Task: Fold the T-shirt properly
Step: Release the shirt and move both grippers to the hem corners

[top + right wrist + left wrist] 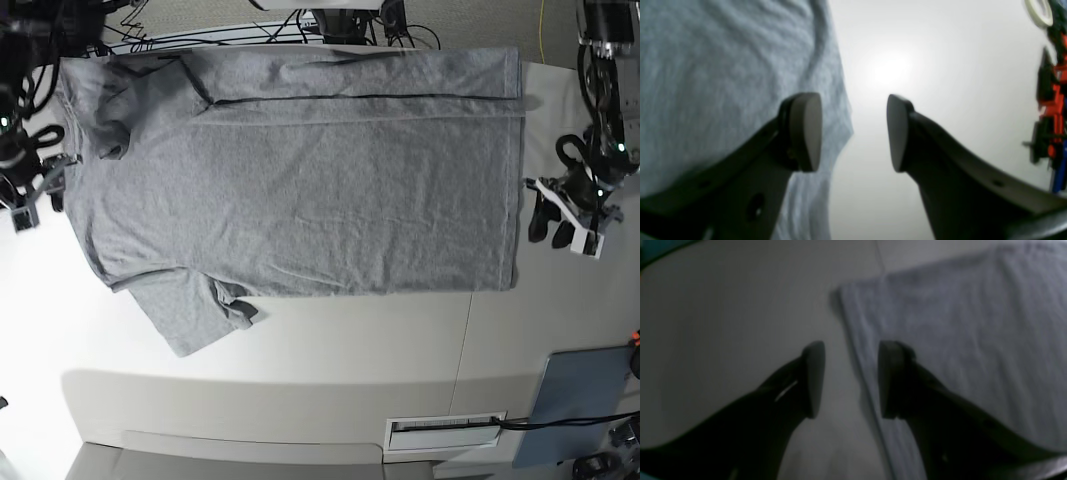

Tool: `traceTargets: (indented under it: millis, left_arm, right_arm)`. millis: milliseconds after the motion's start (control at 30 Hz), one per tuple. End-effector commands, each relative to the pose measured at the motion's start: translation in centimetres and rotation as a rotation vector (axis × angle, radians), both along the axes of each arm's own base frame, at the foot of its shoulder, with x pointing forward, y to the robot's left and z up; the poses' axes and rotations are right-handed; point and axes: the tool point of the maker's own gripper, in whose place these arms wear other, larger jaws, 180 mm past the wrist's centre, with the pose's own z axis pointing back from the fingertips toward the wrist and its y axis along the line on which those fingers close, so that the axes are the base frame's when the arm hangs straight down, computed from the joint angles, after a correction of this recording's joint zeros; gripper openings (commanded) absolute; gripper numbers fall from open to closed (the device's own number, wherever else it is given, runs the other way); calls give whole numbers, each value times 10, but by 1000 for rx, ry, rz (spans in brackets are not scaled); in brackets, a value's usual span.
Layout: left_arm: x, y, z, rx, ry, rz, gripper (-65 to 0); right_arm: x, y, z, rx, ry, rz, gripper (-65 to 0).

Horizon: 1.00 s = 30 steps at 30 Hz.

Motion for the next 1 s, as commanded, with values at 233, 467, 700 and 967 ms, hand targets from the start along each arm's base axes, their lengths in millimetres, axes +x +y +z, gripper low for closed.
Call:
traceTargets:
  millis: [233,467,700,967]
  left_arm:
    - [78,6,3,15,9,70,-379]
    - [111,-7,3,-50,34,89,-379]
    - [121,-2,-25,-78,128,146,-379]
    - [112,15,-52,-50,227,201,-379]
  right_arm:
    - [69,1,3,38,6,-55,-340]
    - [105,12,-7,80,52,-43,-341]
    - [126,31,-27,179,134,-31,-341]
    - [134,39,-24,171,138,-7,-341]
